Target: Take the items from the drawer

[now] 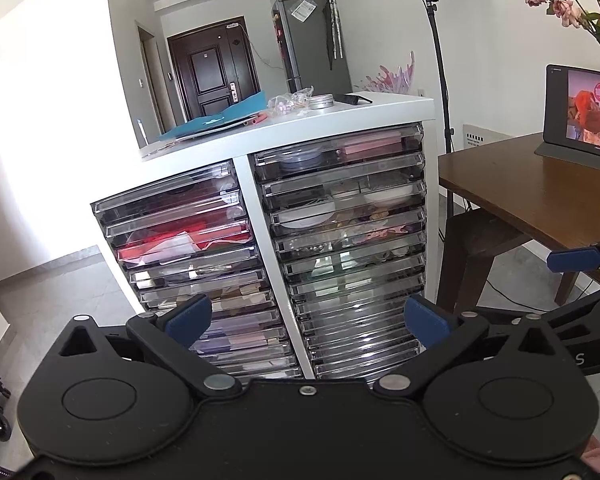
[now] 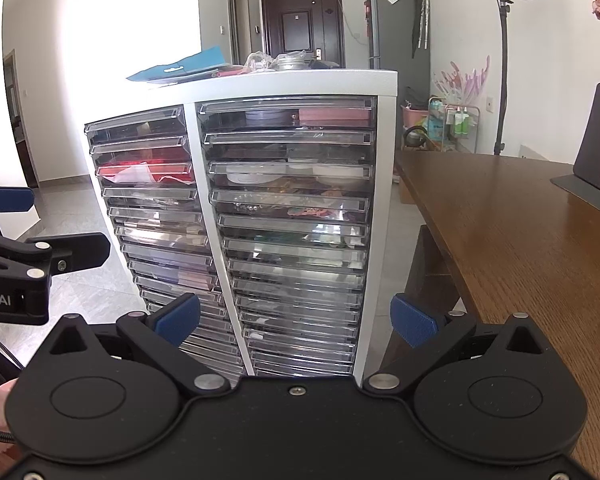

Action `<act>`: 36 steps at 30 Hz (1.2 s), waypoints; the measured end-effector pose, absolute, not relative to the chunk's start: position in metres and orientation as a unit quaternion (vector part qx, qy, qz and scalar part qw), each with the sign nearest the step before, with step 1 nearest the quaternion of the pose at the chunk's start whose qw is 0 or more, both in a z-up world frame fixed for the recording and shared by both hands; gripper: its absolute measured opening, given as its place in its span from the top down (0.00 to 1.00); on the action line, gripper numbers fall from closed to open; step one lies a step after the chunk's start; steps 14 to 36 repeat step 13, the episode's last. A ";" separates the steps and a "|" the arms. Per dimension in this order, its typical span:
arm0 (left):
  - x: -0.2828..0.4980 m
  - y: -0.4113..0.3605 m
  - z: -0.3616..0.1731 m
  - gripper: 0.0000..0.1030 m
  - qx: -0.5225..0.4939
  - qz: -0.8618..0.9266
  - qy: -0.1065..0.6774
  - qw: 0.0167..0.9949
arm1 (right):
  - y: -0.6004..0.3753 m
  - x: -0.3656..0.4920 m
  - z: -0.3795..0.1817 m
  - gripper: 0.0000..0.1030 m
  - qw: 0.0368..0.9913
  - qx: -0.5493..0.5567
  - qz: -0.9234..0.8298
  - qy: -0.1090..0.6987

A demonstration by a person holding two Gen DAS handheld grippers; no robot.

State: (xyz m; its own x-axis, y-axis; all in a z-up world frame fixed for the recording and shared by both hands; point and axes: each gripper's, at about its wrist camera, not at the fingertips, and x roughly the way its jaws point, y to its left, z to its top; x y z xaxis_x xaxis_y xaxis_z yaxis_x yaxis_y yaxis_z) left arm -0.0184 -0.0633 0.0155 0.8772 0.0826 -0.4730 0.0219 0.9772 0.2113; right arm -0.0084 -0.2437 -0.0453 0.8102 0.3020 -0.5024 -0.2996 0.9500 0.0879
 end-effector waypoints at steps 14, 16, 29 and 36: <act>-0.018 -0.059 0.015 0.00 0.087 0.008 0.251 0.964 | -0.244 -0.009 -0.047 0.00 0.951 0.000 0.158 0.266; -0.018 -0.059 0.015 0.00 0.087 0.008 0.251 0.964 | -0.244 -0.009 -0.047 0.00 0.951 0.000 0.158 0.266; -0.018 -0.059 0.015 0.00 0.087 0.008 0.251 0.964 | -0.244 -0.009 -0.047 0.00 0.951 0.000 0.158 0.266; -0.018 -0.059 0.015 0.00 0.087 0.008 0.251 0.964 | -0.244 -0.009 -0.047 0.00 0.951 0.000 0.158 0.266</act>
